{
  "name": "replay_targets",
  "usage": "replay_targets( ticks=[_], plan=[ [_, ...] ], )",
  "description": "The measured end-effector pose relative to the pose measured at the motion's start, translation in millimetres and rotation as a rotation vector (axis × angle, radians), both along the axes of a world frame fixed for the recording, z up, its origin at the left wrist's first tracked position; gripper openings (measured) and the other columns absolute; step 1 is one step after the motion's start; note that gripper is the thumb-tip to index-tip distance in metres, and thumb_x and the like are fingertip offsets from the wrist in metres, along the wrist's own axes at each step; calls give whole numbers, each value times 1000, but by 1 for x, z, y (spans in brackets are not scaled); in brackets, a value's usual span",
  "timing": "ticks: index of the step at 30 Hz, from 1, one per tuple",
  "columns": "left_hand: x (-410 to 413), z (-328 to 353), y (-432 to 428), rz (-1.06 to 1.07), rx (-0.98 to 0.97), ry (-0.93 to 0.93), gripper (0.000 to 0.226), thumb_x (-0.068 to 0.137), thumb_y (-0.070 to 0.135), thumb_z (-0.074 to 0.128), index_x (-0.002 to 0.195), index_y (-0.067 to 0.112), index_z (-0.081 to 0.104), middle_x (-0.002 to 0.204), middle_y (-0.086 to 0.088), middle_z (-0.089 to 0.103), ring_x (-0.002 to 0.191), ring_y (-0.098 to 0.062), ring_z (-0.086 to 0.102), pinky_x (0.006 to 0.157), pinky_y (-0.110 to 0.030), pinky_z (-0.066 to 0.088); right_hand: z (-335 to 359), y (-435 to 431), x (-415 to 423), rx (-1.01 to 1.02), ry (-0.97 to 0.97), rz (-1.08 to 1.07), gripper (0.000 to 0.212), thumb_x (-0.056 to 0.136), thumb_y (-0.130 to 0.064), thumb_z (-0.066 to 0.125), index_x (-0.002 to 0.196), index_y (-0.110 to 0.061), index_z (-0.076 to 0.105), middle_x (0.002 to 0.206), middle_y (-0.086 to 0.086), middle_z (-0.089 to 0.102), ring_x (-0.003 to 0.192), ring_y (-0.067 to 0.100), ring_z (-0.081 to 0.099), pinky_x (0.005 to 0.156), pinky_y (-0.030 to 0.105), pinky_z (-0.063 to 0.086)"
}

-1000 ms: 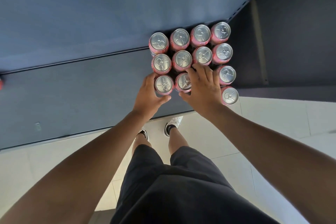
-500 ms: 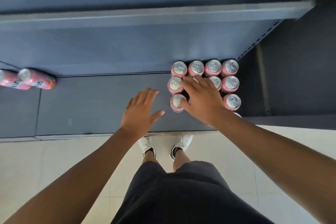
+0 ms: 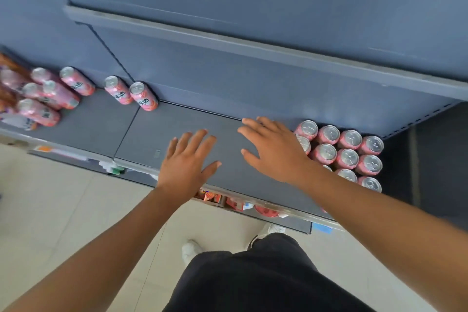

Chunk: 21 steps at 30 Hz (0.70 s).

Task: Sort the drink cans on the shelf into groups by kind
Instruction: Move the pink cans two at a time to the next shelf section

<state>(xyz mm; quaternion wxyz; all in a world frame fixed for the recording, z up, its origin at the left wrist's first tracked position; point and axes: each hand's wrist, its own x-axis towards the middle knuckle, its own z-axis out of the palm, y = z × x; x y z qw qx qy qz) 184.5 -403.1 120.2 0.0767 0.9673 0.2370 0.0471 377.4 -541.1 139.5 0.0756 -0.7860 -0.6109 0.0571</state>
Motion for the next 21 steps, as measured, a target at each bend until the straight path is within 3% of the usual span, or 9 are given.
replay_targets(
  ticks=[12, 16, 21],
  plan=[
    [-203, 28, 98, 249, 0, -7, 57, 93, 49, 58, 141, 23, 44, 153, -4, 41, 139, -34, 38, 112, -57, 34, 27, 134, -185, 16, 8, 98, 48, 95, -41, 54, 136, -17, 53, 153, 4, 44, 137, 31, 42, 108, 47, 37],
    [-252, 35, 122, 330, 0, -10, 59, 92, 57, 45, 140, 24, 45, 152, -4, 42, 139, -33, 39, 110, -56, 36, 30, 171, -231, 0, 19, 117, 49, 98, -41, 50, 142, -19, 46, 158, 1, 35, 142, 27, 34, 111, 44, 31],
    [-289, 31, 145, 394, 12, -31, 55, 92, 53, 58, 138, 24, 45, 149, -5, 44, 135, -34, 42, 108, -55, 39, 28, 210, -259, -31, 34, 124, 49, 97, -39, 51, 141, -18, 48, 157, 2, 38, 139, 27, 38, 108, 44, 34]
  ],
)
